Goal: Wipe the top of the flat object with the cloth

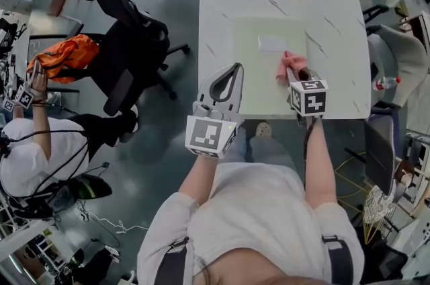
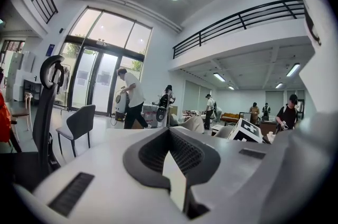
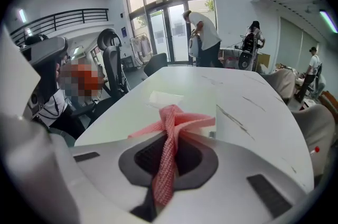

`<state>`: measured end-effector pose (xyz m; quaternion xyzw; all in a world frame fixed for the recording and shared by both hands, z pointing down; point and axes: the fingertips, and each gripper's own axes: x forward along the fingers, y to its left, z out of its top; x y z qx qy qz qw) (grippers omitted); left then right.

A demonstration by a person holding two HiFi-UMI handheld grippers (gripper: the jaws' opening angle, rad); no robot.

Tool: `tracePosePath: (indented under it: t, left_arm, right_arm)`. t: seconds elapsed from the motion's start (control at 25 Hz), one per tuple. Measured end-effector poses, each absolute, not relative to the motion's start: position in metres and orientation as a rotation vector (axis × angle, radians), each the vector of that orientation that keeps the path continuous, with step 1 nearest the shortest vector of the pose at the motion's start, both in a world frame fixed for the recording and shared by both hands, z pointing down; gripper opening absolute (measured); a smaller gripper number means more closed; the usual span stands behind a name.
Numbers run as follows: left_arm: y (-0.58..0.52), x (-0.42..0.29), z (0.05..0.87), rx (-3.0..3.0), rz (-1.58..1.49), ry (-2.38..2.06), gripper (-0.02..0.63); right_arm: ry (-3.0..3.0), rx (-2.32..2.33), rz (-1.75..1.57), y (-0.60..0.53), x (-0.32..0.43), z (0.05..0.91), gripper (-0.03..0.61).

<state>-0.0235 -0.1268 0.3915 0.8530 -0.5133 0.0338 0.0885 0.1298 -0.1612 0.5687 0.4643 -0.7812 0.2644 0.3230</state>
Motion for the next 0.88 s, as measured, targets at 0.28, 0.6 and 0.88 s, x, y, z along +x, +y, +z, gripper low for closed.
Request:
tracePosePath:
  t: [0.28, 0.6, 0.88]
  left_arm:
    - [-0.115, -0.013, 0.388, 2.529, 0.099, -1.563, 0.011]
    - [-0.100, -0.006, 0.384, 2.499, 0.095, -1.617, 0.011]
    - [-0.085, 0.009, 0.385, 2.497, 0.086, -1.639, 0.011]
  right_arm:
    - [-2.042, 1.225, 0.687, -0.156, 0.153, 0.569, 0.026]
    - [-2.078, 1.190, 0.681, -0.143, 0.154, 0.568, 0.026]
    - [-2.116, 1.150, 0.683, -0.127, 0.156, 0.567, 0.026]
